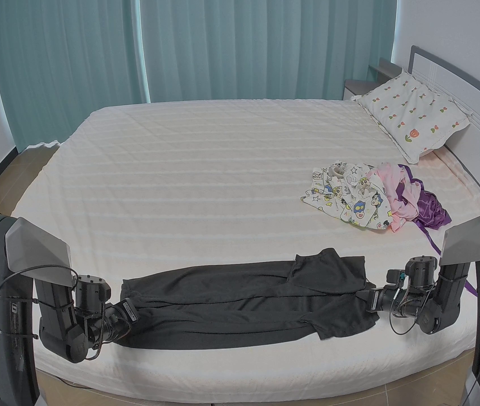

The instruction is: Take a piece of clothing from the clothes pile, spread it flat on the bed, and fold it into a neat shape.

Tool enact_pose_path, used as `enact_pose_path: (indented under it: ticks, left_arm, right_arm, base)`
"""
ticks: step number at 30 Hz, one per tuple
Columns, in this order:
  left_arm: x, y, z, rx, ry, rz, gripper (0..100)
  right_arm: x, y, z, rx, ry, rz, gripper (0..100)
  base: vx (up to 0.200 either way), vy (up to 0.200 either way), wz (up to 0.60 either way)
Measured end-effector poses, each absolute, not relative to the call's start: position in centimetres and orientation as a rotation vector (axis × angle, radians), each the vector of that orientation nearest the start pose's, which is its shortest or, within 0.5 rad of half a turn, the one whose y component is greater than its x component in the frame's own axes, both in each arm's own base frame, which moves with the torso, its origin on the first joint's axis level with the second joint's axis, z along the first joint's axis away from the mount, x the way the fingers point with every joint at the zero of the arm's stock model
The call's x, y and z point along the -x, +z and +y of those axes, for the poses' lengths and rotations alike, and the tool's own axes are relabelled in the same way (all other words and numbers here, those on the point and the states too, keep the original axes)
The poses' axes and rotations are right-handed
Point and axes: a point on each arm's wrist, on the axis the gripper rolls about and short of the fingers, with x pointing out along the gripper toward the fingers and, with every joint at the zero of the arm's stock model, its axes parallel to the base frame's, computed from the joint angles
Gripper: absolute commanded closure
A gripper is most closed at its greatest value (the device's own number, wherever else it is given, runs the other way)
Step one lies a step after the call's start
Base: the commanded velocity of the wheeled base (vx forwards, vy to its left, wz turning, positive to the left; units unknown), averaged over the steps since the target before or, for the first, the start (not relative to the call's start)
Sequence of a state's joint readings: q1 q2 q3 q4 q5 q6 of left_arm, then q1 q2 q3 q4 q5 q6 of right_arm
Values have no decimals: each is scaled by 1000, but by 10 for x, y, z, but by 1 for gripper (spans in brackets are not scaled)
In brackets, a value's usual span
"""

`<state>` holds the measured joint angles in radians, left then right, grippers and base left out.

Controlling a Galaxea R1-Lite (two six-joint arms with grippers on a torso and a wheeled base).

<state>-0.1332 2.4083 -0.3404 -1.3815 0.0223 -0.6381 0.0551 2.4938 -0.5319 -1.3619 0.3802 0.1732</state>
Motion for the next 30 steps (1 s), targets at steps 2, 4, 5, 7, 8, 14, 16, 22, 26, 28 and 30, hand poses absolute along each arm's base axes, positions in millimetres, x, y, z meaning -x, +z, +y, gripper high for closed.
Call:
enact_pose_path:
  ticks: [2,4,5,7,8,14,16,22,26,28,30]
  left_arm:
    - [-283,-54,-37,559,116,693,100]
    - [-283,-54,-37,559,119,691,100]
    - [-283,-54,-37,558,121,690,100]
    - [-284,-54,-36,554,131,685,100]
    - [-284,-55,-36,552,139,683,100]
    - [-287,-58,-35,548,157,679,100]
    - [-288,-59,-34,548,162,676,100]
    - [-289,-60,-31,552,173,671,100]
    - [-290,-60,-30,552,176,671,100]
    - [-290,-60,-30,552,176,671,100]
    - [-290,-60,-30,554,177,671,0]
  right_arm:
    - [-329,-66,24,-271,363,619,100]
    - [-332,-65,23,-294,353,608,100]
    - [-334,-64,22,-305,346,601,100]
    - [-337,-62,21,-333,337,593,100]
    - [-338,-61,20,-352,329,590,100]
    - [-347,-55,19,-404,313,558,100]
    - [-350,-54,19,-427,297,546,100]
    - [-355,-58,20,-449,275,542,100]
    - [-355,-65,21,-451,272,559,100]
    - [-354,-67,22,-451,272,566,0]
    - [-354,-70,22,-452,272,573,0]
  base:
    - [0,0,0]
    - [0,0,0]
    - [0,0,0]
    - [0,0,0]
    - [0,0,0]
    - [0,0,0]
    - [0,0,0]
    - [0,0,0]
    - [0,0,0]
    - [0,0,0]
    - [0,0,0]
